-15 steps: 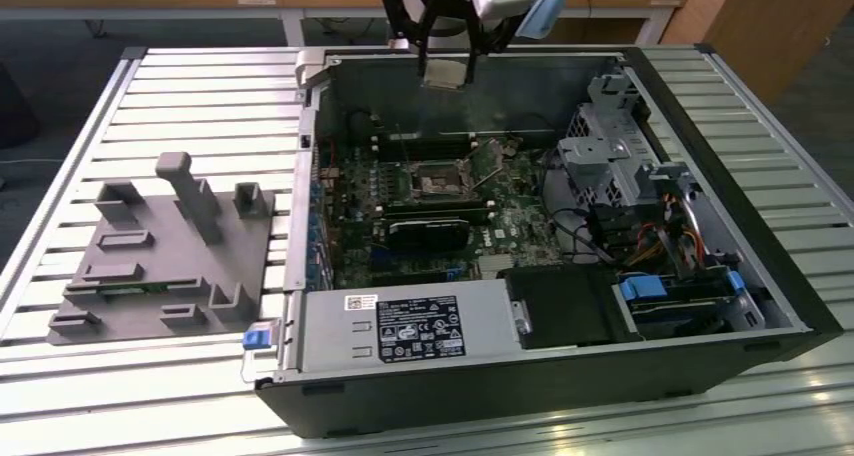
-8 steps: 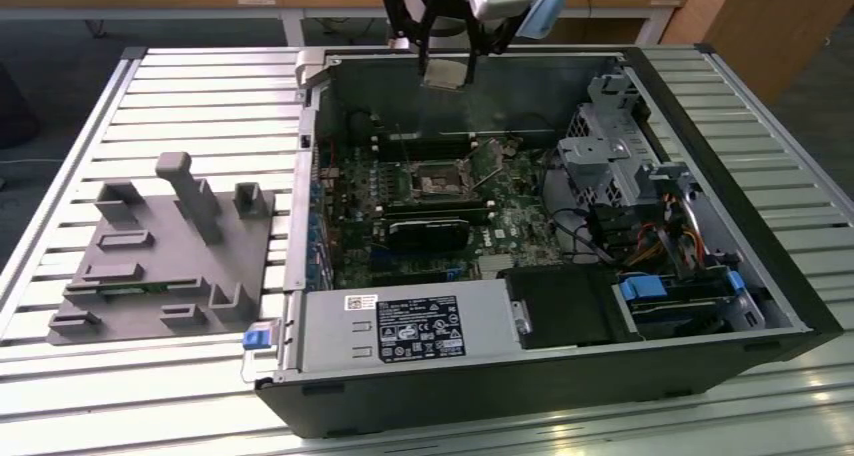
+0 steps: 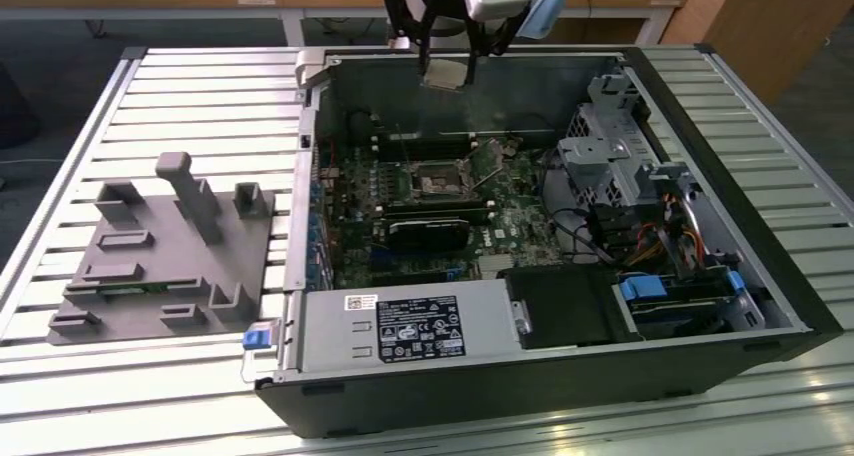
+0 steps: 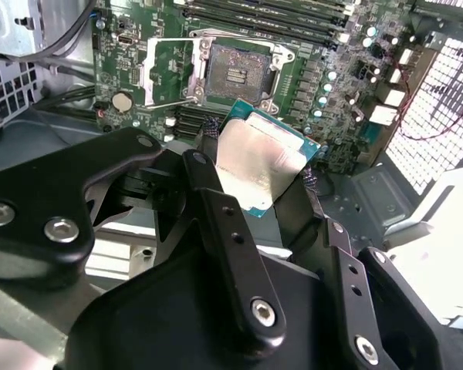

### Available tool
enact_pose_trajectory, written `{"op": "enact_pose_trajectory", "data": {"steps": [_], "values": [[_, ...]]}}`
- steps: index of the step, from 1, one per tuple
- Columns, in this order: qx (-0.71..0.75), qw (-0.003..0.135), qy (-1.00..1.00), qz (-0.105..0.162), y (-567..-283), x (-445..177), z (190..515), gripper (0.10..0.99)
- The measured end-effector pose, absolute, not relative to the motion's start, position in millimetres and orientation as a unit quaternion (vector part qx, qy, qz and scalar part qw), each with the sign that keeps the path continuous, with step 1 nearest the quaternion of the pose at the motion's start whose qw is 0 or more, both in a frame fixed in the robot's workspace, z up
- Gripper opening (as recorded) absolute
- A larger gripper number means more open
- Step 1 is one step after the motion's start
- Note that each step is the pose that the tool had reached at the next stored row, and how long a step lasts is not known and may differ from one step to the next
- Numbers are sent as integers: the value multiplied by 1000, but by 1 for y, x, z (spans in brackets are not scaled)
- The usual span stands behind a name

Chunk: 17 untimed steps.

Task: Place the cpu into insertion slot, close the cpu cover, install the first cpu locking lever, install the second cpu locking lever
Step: 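Place the cpu into insertion slot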

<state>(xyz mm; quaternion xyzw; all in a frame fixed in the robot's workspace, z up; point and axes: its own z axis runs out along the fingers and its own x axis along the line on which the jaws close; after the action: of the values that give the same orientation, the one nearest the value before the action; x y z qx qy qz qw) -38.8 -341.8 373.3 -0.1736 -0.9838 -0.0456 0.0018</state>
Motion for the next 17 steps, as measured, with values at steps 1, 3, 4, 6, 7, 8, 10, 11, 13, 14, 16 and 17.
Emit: {"op": "enact_pose_trajectory", "data": {"steps": [1,3,4,6,7,8,10,11,13,14,16,17], "values": [[-177,2,-983,-46,-342,-39,373,541],[-182,1,-982,-46,-342,-39,373,541],[-185,1,-982,-46,-342,-39,373,541],[-190,1,-981,-46,-342,-39,373,541],[-193,1,-980,-46,-342,-39,373,541],[-195,1,-980,-46,-342,-39,373,541],[-201,0,-979,-46,-342,-39,373,541],[-204,0,-978,-46,-342,-39,373,541],[-209,0,-977,-46,-342,-39,373,541],[-212,0,-976,-46,-342,-39,373,541],[-217,0,-975,-46,-342,-39,373,541],[-220,0,-974,-46,-342,-39,373,541]]}}
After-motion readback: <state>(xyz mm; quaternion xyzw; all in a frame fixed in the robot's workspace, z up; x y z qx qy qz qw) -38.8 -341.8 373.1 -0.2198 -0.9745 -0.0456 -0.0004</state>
